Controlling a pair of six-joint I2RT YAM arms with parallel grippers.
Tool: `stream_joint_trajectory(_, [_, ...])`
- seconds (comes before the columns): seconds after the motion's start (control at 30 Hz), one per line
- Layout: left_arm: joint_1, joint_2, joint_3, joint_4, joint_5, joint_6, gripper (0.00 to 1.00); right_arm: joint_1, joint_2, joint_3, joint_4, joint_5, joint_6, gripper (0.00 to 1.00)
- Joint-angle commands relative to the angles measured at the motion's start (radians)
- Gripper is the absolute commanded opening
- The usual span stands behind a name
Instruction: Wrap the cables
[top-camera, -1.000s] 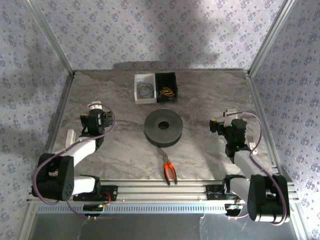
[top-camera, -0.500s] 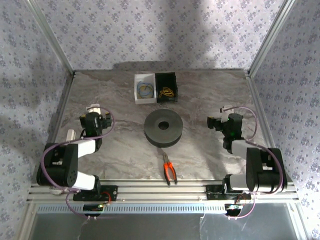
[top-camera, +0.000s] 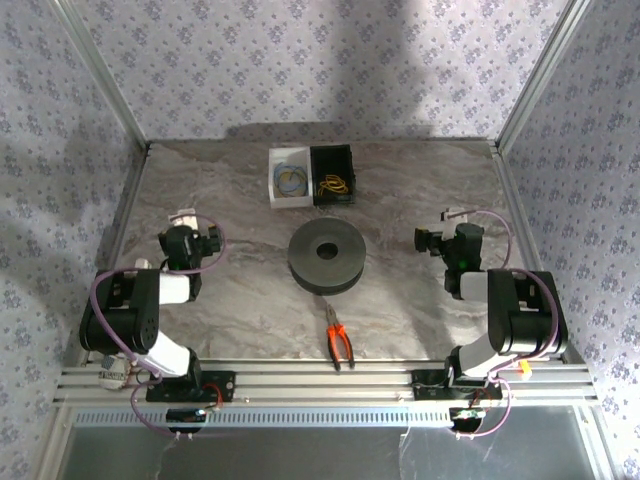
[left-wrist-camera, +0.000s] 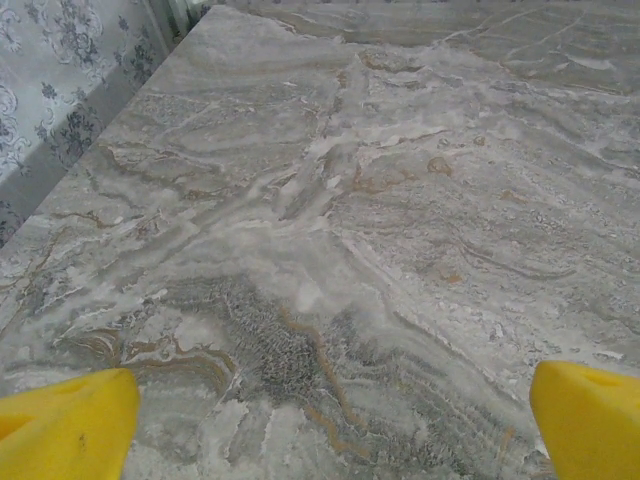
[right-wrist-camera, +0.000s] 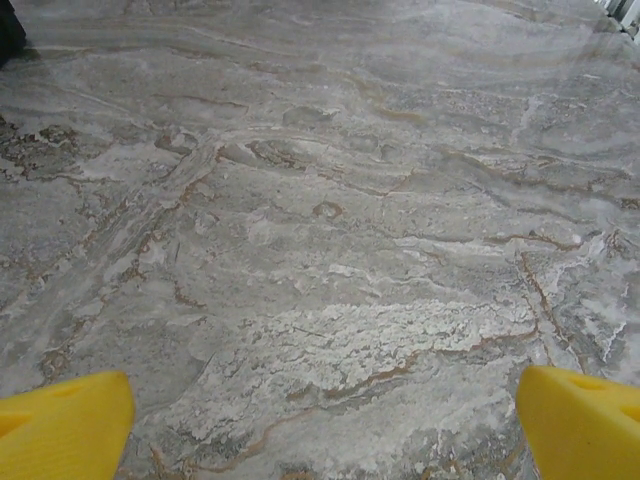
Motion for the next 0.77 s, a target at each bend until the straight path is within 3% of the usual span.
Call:
stream_joint_trajectory(0.0, [0.009,0.003,-0.007,0.049,0.023,-0.014,1.00,0.001,0.012,-0.005,0.035,0.028,0.011,1.00])
stream_joint_trajectory(0.73, [0.008,0.004,-0.007,0.050,0.021,-0.013,1.00,-0.005,0.012,-0.006,0.035,0.016,0.016,1.00])
